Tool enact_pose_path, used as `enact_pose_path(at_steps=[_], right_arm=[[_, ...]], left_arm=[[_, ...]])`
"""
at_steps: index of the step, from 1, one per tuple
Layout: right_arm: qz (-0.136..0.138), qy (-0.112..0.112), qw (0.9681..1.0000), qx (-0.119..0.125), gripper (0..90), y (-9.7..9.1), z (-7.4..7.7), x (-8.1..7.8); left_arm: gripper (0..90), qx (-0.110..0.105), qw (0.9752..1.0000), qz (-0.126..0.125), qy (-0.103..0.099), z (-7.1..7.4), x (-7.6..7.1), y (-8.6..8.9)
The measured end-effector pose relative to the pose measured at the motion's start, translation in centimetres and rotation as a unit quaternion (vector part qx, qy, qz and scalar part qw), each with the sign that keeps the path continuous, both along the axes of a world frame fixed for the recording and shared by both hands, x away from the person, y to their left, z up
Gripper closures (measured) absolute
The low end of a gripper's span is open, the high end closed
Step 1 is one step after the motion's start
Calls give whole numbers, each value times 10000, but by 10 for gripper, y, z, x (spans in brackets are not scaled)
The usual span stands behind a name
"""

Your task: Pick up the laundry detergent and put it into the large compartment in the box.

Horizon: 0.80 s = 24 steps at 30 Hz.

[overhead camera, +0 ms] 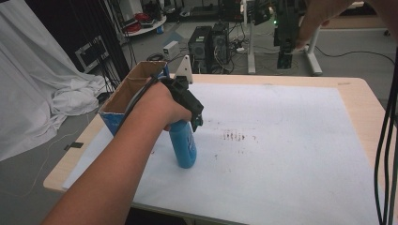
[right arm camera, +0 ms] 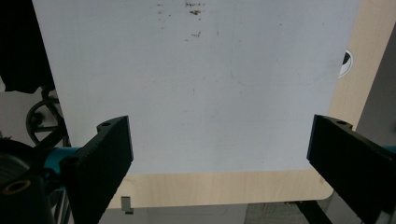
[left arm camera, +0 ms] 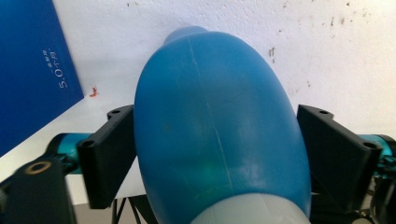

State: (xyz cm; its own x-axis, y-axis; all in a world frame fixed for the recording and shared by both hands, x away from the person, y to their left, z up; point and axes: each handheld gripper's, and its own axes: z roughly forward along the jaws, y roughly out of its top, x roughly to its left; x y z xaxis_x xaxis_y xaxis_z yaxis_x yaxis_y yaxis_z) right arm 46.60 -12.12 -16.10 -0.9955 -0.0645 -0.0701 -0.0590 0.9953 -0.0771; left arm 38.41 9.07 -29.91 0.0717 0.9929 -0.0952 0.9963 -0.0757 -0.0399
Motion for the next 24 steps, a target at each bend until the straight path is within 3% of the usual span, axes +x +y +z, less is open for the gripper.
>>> enact_pose_path(at_steps=[10, 13, 24], right_arm=[[20, -9, 10000, -19, 60, 1, -1, 0], [19, -14, 10000, -8, 60, 1, -1, 0], [88, 6, 10000, 42, 61, 2, -1, 1]], left_arm=[[201, 30, 10000, -38, -16, 0, 1, -2], [272, 90, 9999, -94, 9, 0, 1, -4], [290, 139, 9999, -32, -63, 1, 0, -4]])
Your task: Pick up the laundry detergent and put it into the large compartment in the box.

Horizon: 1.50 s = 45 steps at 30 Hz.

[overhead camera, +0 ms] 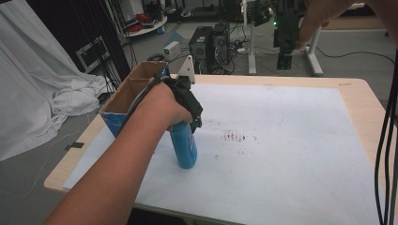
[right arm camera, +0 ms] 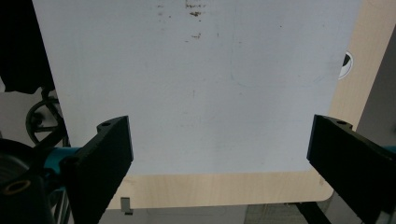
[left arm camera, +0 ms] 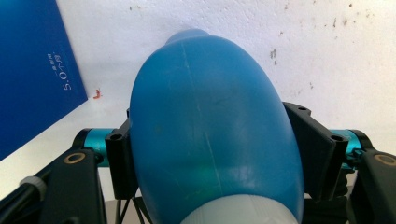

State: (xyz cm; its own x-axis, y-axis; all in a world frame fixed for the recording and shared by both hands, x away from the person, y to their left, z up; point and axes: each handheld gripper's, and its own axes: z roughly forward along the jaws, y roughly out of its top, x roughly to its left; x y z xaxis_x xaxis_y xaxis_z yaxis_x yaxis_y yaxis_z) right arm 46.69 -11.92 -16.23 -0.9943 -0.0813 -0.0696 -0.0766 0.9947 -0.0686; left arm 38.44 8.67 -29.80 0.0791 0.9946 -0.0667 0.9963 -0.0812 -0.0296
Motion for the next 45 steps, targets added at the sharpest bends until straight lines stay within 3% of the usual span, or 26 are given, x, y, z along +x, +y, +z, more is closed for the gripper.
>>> enact_pose_path(at_steps=[16, 22, 27, 30, 33, 35, 36, 37, 38, 39, 40, 45], right_arm=[[-54, 12, 10000, 14, 60, -3, -1, 1], [-34, 13, 10000, 19, 60, -4, -3, 2], [-66, 19, 10000, 7, 60, -4, -3, 1], [-135, 24, 9999, -43, 60, -5, -5, 1], [-72, 29, 10000, -36, 60, -4, -6, 2], [-129, 41, 9999, -46, 60, -4, -5, 1], [-129, 41, 9999, -46, 60, -4, -5, 1], [-148, 46, 9999, -50, 60, -4, -5, 2], [-148, 46, 9999, -50, 60, -4, -5, 2], [-157, 45, 9999, -34, 61, -4, -5, 3], [-112, 47, 9999, -17, 60, -4, -5, 4], [-143, 59, 9999, -51, 60, -4, -6, 5]], left_arm=[[342, 200, 9997, 123, -71, -1, -2, -3], [357, 272, 9996, -51, -56, 0, -2, -5], [360, 144, 9997, -215, 23, 4, -2, -4], [361, 54, 9995, -320, -28, 12, -1, -3], [361, 95, 9991, -412, -75, 23, 0, -1], [361, 173, 9983, -535, -141, 38, 1, 1], [361, 173, 9983, -535, -141, 38, 1, 1], [362, 198, 9976, -651, -150, 49, 2, 4], [362, 198, 9976, -651, -150, 49, 2, 4], [362, 182, 9973, -683, -215, 59, 3, 7], [362, 182, 9973, -683, -215, 59, 3, 7], [362, 204, 9952, -902, -312, 88, 9, 14]])
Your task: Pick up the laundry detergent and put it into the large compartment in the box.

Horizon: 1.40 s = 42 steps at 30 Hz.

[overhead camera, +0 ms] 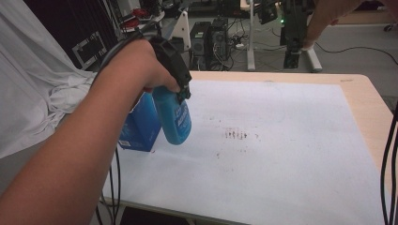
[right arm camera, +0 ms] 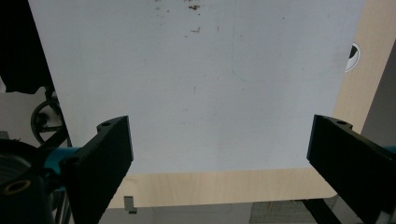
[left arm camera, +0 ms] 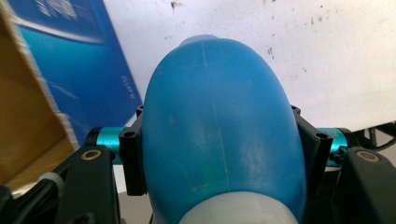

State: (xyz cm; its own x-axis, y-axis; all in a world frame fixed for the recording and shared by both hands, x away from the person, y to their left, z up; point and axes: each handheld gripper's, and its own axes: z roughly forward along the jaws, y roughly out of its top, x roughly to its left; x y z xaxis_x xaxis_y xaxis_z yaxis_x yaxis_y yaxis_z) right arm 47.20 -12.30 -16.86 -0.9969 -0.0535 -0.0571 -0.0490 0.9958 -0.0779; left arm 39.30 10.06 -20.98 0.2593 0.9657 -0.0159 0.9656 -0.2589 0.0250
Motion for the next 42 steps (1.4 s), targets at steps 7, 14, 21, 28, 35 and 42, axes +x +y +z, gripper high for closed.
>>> enact_pose_path(at_steps=[7, 14, 21, 28, 35, 42], right_arm=[[-26, -9, 10000, 18, 60, -1, 2, 0], [-16, -13, 10000, 34, 60, -1, 1, 1], [-41, 9, 10000, -23, 61, 2, 1, -2], [-51, 42, 10000, 1, 61, 6, 1, -4], [-154, 38, 9999, -9, 60, 6, 1, 0], [-252, 68, 9997, -32, 61, 8, -2, 4]], left_arm=[[363, 5, 9997, -244, -26, 32, 5, 6], [363, 70, 9989, -456, -41, 72, 10, 20], [363, -64, 9994, -353, -32, 90, 15, 36], [363, -220, 9995, -137, -164, 115, 21, 81], [363, -119, 9997, -140, -182, 119, 26, 104], [363, 35, 9996, -265, -128, 109, 32, 120]])
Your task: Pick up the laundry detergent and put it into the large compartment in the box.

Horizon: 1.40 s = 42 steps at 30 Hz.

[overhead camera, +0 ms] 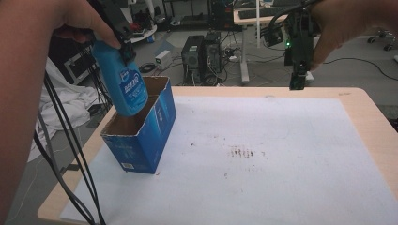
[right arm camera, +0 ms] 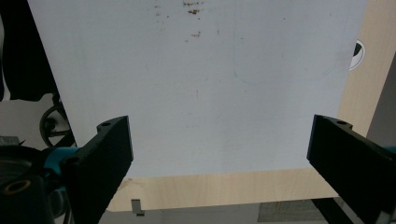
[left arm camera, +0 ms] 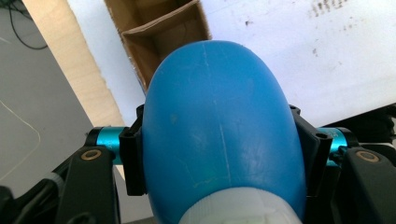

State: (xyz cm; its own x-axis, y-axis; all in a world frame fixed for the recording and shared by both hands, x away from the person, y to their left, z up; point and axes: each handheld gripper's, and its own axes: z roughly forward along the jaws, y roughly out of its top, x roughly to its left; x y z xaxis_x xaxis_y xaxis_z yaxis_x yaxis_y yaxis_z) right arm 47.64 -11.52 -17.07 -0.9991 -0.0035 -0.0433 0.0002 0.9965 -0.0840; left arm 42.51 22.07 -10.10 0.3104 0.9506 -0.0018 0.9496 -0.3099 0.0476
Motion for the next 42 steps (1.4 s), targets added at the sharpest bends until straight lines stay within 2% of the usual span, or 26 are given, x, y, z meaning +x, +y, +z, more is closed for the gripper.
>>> enact_pose_path(at_steps=[6, 7, 12, 17, 18, 19, 24, 28, 30, 32, 33, 35, 36, 39, 40, 42], right_arm=[[-50, 10, 10000, -42, 60, -1, -1, 2], [-69, 8, 10000, -36, 60, -1, -2, 2], [-83, 9, 10000, -33, 60, -1, -2, 4], [-67, 20, 10000, -55, 60, 0, -4, 4], [-78, 6, 10000, -57, 60, 1, -4, 4], [-78, 6, 10000, -57, 60, 1, -4, 4], [-101, -5, 9999, -49, 61, 1, -4, 4], [-106, 2, 9999, -72, 60, 2, -5, 4], [-53, 13, 10000, -63, 60, 2, -5, 5], [-73, 19, 9999, -79, 60, 3, -7, 4], [-87, 11, 9999, -74, 60, 3, -7, 3], [-95, 15, 9999, -87, 60, 4, -7, 3], [-95, 15, 9999, -87, 60, 4, -7, 3], [-89, 22, 9999, -95, 61, 4, -8, 3], [-20, 27, 10000, -77, 60, 5, -9, 3], [-43, 22, 10000, -87, 60, 5, -9, 3]], left_arm=[[363, -73, 9999, 108, 57, -15, 6, 11], [363, -78, 9999, 85, 76, -20, 8, 13], [363, -95, 9999, -10, 103, -32, 11, 15], [363, 45, 9993, -317, 186, -52, 13, 17], [363, 90, 9989, -409, 213, -60, 14, 18], [363, 90, 9989, -409, 213, -60, 14, 18], [363, 126, 9969, -720, 286, -82, 15, 20], [363, 150, 9936, -1066, 346, -99, 15, 20], [363, 128, 9931, -1116, 348, -103, 15, 20], [363, 112, 9894, -1401, 362, -119, 15, 20], [363, 112, 9894, -1401, 362, -119, 15, 20], [363, 101, 9870, -1562, 364, -130, 13, 20], [363, 101, 9870, -1562, 364, -130, 13, 20], [363, 64, 9817, -1864, 372, -138, 12, 21], [363, 53, 9791, -1994, 391, -144, 11, 21], [363, 69, 9786, -2012, 429, -147, 10, 22]])
